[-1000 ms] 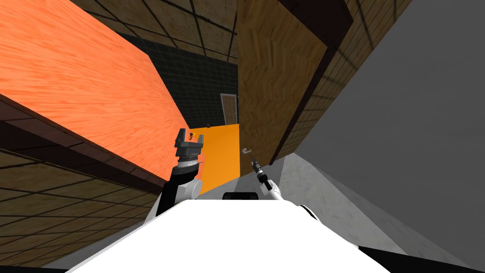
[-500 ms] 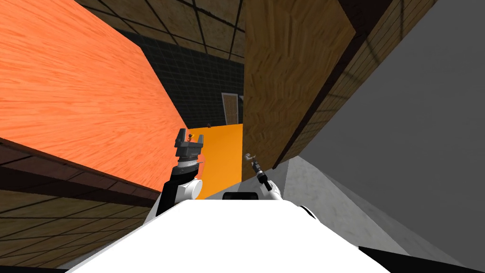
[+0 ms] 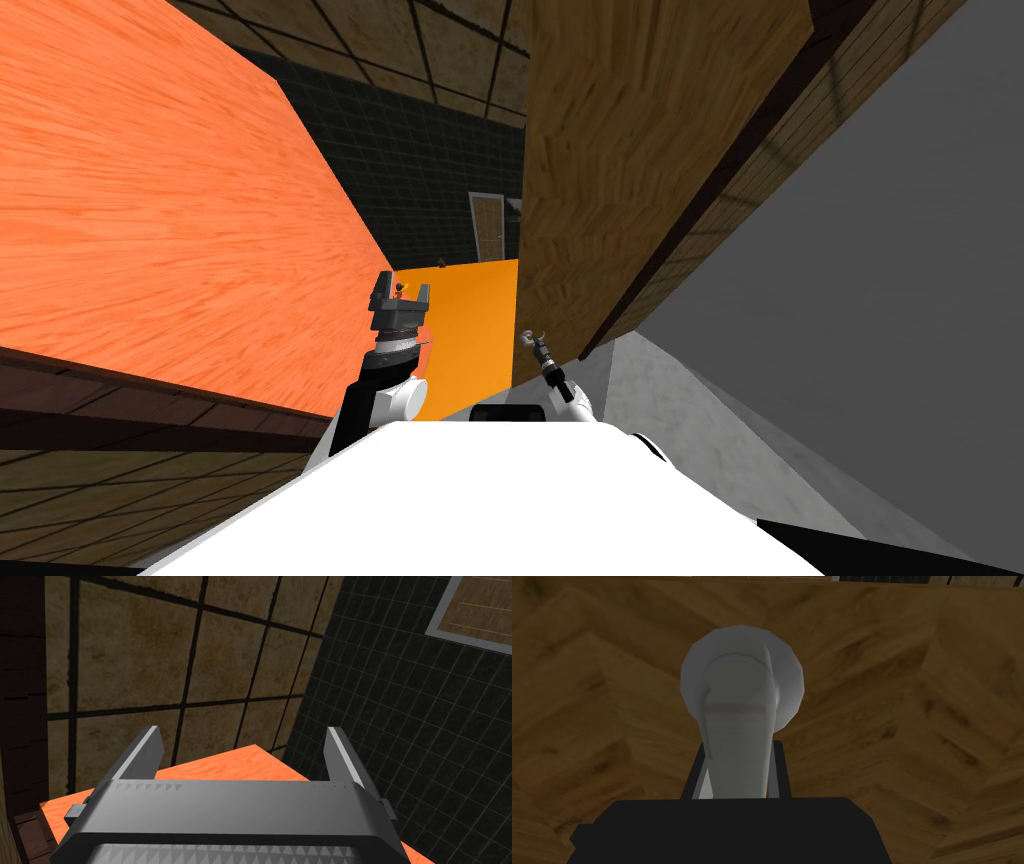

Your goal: Push the door open

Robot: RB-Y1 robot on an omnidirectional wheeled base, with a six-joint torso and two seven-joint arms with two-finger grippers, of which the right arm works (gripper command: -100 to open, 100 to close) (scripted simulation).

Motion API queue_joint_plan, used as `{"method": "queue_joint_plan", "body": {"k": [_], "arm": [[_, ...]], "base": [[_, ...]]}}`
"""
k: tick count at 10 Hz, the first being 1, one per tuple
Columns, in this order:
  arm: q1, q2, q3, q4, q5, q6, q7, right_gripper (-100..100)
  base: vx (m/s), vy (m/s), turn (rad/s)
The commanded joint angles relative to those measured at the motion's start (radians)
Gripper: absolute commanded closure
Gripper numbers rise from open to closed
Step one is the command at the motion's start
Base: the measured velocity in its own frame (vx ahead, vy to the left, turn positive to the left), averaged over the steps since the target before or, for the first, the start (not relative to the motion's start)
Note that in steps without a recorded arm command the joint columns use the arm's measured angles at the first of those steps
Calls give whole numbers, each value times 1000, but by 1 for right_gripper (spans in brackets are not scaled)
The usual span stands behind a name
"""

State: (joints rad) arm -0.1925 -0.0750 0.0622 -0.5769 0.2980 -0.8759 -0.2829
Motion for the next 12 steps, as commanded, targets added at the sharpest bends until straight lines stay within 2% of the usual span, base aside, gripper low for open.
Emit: {"method": "queue_joint_plan", "body": {"k": [1,4,11,12], "arm": [[4,4,0,2,-1,1,-1,100],[4,4,0,2,-1,1,-1,100],[0,-10,-44,1,-32,12,24,100],[0,-13,-60,2,-43,15,34,100]], "base": [[-15,-12,11],[0,0,0],[144,72,-25],[139,86,-35]]}}
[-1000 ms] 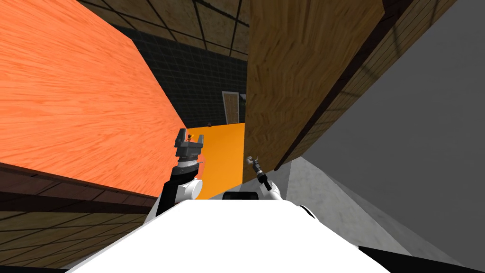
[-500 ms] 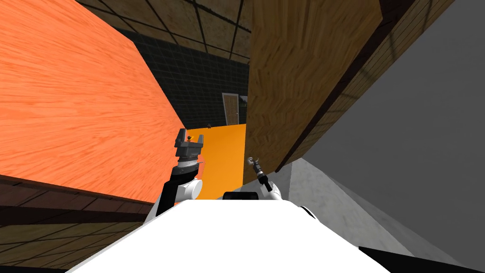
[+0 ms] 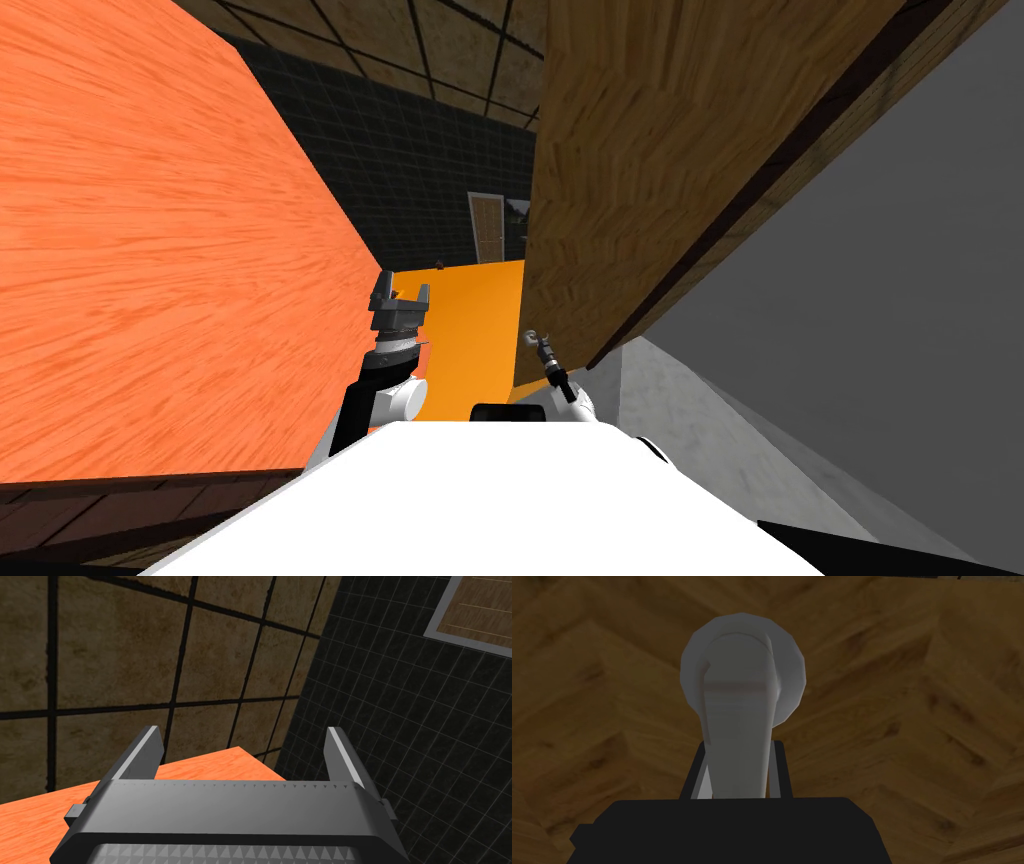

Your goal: Push the door open

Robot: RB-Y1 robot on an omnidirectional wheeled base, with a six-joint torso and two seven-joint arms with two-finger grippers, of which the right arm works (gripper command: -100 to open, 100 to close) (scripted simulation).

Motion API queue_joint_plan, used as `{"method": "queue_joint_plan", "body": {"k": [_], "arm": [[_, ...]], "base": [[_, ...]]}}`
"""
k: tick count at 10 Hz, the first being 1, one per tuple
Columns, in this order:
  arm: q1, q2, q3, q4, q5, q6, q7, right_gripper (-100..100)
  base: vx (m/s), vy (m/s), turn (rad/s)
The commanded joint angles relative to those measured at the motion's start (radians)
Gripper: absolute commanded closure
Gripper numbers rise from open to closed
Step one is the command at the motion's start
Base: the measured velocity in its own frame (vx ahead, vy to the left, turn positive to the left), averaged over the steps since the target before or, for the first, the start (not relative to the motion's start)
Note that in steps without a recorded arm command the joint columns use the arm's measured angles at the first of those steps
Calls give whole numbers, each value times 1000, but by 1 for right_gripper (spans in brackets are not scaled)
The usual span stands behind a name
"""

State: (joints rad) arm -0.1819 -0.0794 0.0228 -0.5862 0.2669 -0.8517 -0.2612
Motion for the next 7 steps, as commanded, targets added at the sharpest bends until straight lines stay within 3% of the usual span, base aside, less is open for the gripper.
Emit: {"method": "queue_joint_plan", "body": {"k": [1,5,7], "arm": [[-10,-9,-27,12,-16,-8,15,100],[-10,-14,-70,13,-47,1,41,100],[-10,-14,-70,18,-47,1,41,100]], "base": [[156,103,-75],[163,122,-51],[86,54,-14]]}}
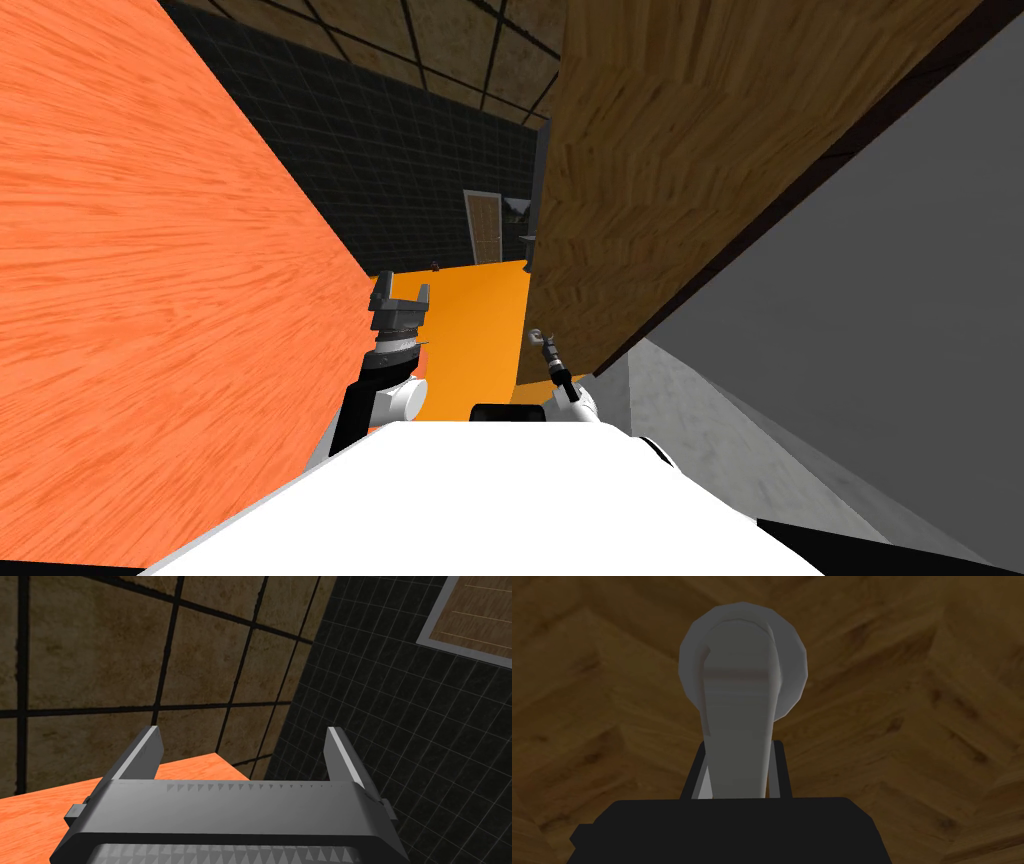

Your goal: Push the door open

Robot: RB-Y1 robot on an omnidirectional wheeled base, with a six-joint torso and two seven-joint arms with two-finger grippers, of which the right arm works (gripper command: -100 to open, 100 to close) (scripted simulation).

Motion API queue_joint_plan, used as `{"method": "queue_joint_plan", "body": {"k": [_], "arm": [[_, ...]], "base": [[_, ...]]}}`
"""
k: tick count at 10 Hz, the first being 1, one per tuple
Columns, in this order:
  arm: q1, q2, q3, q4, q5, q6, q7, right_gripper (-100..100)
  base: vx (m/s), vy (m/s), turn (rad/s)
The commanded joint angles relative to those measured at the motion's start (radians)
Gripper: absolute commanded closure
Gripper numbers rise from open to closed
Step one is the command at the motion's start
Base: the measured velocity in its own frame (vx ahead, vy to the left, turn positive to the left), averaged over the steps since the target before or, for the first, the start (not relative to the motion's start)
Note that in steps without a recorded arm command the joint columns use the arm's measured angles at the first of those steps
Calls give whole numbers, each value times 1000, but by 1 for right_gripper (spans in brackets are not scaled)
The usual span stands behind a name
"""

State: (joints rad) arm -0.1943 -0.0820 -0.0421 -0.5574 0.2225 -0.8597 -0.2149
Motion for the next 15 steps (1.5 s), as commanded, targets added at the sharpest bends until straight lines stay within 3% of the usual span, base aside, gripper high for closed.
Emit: {"method": "queue_joint_plan", "body": {"k": [1,5,8,15], "arm": [[3,-12,-25,-15,-16,13,7,100],[3,-12,-32,-14,-21,15,11,100],[4,-11,-70,-13,-48,23,33,100],[5,-5,-125,-11,-86,34,66,100]], "base": [[109,101,-63],[62,52,-21],[135,108,-71],[144,101,-46]]}}
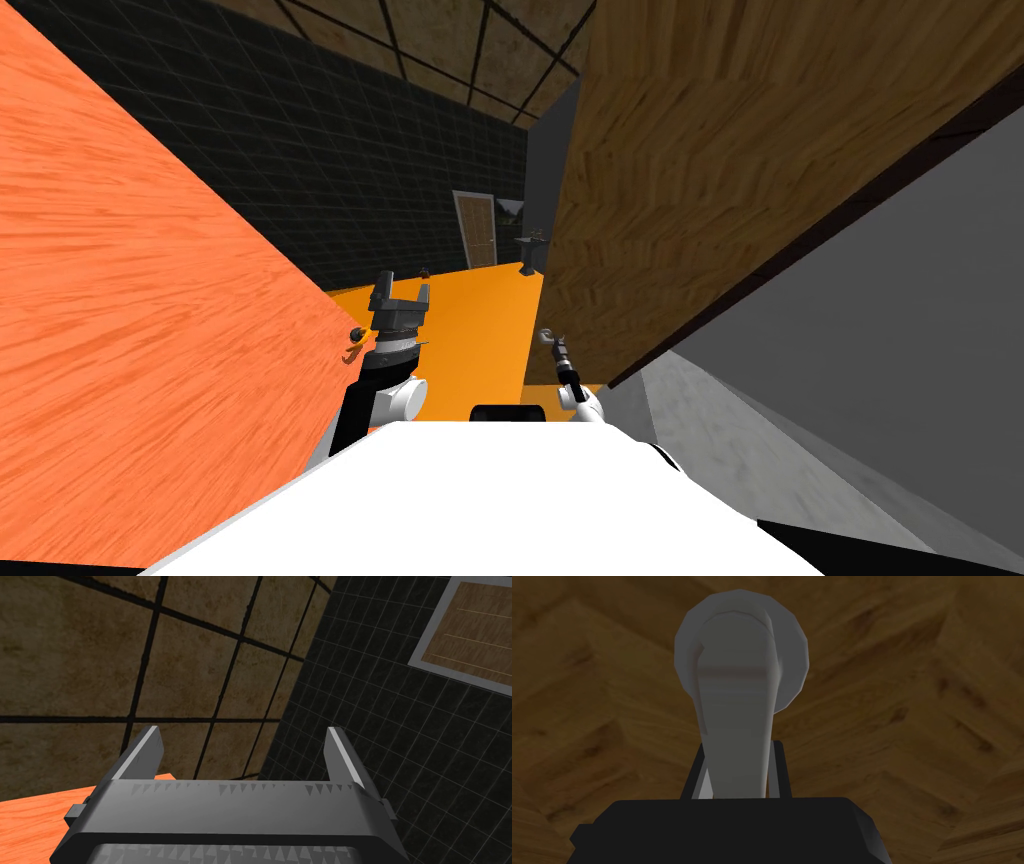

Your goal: Push the door open

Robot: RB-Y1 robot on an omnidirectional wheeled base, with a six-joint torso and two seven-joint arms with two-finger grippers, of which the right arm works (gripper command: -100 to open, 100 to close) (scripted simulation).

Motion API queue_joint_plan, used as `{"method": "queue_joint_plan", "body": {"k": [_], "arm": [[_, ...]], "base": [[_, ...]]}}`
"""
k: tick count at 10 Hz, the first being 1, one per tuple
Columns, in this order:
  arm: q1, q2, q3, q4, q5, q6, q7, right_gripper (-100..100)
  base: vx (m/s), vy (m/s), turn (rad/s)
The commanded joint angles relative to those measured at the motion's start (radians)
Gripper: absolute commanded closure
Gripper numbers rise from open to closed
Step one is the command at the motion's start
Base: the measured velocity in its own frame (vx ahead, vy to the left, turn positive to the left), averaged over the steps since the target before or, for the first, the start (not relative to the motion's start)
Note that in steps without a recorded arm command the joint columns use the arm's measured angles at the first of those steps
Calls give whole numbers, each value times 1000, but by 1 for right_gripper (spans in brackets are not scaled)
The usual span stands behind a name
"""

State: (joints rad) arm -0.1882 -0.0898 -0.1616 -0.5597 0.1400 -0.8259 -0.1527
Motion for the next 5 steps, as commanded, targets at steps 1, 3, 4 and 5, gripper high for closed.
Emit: {"method": "queue_joint_plan", "body": {"k": [1,3,4,5], "arm": [[-1,4,-12,-8,-9,2,8,100],[-1,7,-24,-8,-17,4,15,100],[3,0,-24,-6,-16,6,12,100],[2,-4,-38,-7,-24,6,18,100]], "base": [[175,107,-59],[164,82,-41],[70,25,-26],[153,36,-41]]}}
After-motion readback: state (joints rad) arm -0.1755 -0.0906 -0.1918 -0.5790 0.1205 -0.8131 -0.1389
